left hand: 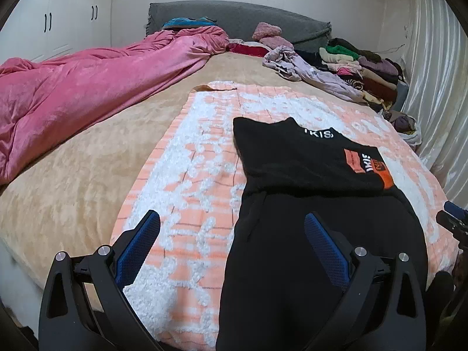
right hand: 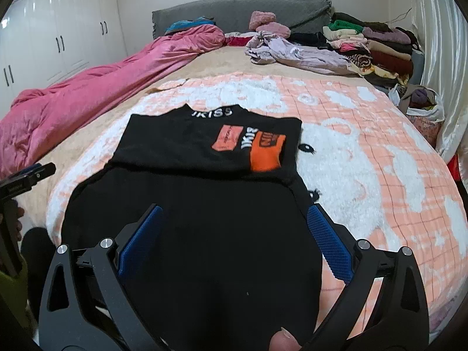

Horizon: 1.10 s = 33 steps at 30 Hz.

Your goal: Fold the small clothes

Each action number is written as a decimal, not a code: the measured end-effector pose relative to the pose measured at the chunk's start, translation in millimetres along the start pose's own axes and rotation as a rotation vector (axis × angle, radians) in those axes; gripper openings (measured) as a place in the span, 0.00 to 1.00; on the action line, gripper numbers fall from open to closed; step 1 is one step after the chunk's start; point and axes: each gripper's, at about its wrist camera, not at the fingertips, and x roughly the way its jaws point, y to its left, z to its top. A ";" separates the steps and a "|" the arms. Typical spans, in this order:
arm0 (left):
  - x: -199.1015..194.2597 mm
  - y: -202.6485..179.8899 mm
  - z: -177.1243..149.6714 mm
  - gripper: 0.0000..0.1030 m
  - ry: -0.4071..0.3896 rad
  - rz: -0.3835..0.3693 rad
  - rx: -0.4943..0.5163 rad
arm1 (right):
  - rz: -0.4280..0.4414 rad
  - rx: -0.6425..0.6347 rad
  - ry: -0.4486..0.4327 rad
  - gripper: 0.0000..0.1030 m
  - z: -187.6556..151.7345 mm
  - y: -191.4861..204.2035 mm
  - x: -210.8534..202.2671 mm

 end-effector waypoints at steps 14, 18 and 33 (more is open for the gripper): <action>6.8 7.2 -30.4 0.96 0.079 0.015 0.008 | -0.030 0.010 0.104 0.90 -47.6 -15.9 2.1; 8.3 9.7 -39.9 0.96 0.099 0.008 0.012 | -0.042 0.009 0.130 0.90 -60.2 -17.9 3.6; 15.3 13.2 -96.5 0.86 0.206 -0.100 -0.011 | -0.063 0.088 0.210 0.90 -101.9 -48.5 1.0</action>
